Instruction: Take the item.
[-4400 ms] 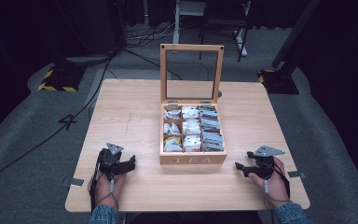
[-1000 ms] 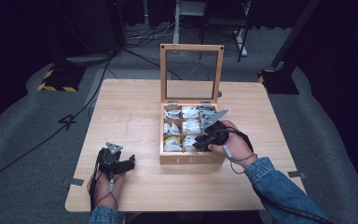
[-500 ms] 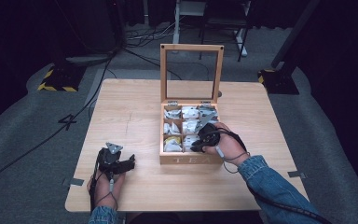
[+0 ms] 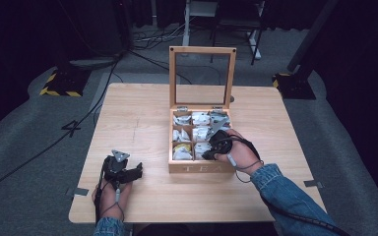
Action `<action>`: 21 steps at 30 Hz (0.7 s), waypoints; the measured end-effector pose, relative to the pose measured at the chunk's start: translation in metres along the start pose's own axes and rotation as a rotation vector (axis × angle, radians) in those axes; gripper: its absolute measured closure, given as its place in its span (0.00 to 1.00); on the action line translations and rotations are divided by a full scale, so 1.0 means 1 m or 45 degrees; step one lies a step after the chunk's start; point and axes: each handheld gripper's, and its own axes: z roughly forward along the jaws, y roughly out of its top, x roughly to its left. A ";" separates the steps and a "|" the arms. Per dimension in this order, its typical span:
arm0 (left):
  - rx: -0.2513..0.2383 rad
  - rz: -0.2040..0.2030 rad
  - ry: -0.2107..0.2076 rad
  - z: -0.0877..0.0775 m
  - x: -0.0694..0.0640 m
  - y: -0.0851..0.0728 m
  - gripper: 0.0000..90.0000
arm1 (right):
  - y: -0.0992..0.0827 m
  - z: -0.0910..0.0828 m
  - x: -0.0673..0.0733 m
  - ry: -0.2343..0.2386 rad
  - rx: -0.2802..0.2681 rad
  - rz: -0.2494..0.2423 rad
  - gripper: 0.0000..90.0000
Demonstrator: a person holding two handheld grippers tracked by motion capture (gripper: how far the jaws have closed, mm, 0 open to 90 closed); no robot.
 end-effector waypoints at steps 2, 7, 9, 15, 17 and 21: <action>0.000 0.000 0.000 0.000 0.000 0.000 0.22 | 0.002 -0.006 0.000 -0.008 -0.025 -0.005 1.00; 0.000 0.000 0.000 0.000 0.000 0.000 0.22 | 0.006 -0.019 0.001 -0.019 -0.095 -0.001 1.00; 0.000 0.000 0.000 0.000 0.000 0.000 0.22 | 0.007 -0.025 0.000 -0.027 -0.120 -0.006 1.00; 0.000 0.000 0.000 0.000 0.000 0.000 0.22 | 0.009 -0.040 -0.001 -0.023 -0.190 0.028 1.00; -0.001 -0.001 0.000 0.000 0.000 0.000 0.22 | 0.009 -0.045 0.000 -0.015 -0.213 0.051 1.00; -0.001 -0.001 0.000 0.000 0.000 0.000 0.22 | 0.010 -0.055 -0.001 -0.004 -0.270 0.077 1.00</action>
